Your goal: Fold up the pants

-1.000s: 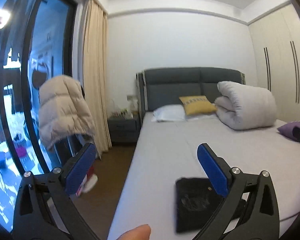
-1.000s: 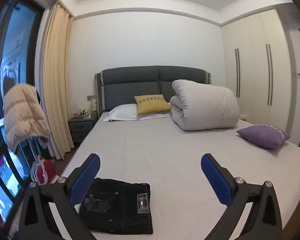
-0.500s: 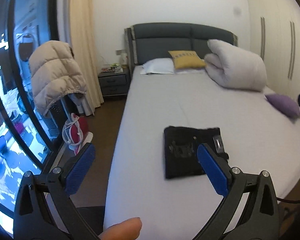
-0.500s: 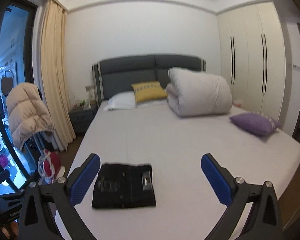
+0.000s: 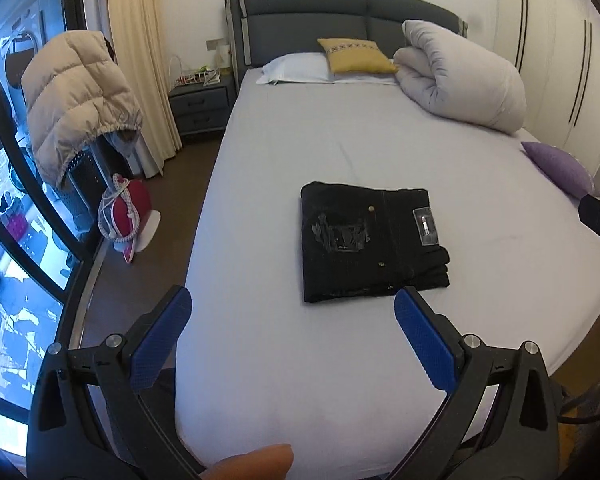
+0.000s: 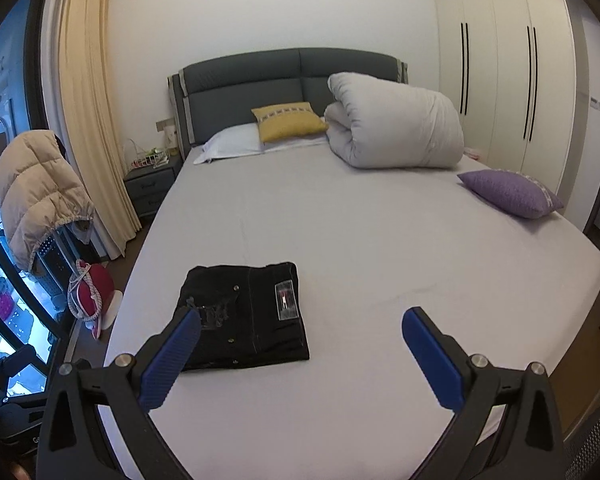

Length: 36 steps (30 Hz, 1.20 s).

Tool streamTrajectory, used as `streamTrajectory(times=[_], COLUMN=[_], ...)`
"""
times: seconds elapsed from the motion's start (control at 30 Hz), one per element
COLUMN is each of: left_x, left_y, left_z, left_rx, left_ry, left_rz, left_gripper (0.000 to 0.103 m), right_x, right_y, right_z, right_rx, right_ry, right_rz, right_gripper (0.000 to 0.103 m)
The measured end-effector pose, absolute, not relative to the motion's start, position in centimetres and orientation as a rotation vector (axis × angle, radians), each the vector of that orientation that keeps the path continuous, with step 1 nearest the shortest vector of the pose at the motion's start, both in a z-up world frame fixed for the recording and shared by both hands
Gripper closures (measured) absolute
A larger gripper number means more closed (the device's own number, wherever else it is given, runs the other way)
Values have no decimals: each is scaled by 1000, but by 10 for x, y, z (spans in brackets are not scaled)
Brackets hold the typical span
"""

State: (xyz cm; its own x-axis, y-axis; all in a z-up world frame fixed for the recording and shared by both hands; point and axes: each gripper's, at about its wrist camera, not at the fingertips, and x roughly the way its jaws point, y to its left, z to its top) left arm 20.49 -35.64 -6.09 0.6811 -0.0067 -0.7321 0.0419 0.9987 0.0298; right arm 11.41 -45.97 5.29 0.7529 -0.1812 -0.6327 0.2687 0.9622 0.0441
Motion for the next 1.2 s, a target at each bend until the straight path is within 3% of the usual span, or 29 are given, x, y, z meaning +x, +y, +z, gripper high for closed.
streamTrajectory(times=[0.47,1.2], left_x=[240,248], left_y=[-362,-356], left_z=[-101,-115], left_rx=[47,38], left_ry=[865,871], left_rz=[-25,-29], left_gripper=[0,0], right_x=[129,137], right_y=[-456,-454], right_z=[32,26], right_rx=[113,104], right_ry=[759,786], right_rz=[-220,-203], right_gripper=[0,0])
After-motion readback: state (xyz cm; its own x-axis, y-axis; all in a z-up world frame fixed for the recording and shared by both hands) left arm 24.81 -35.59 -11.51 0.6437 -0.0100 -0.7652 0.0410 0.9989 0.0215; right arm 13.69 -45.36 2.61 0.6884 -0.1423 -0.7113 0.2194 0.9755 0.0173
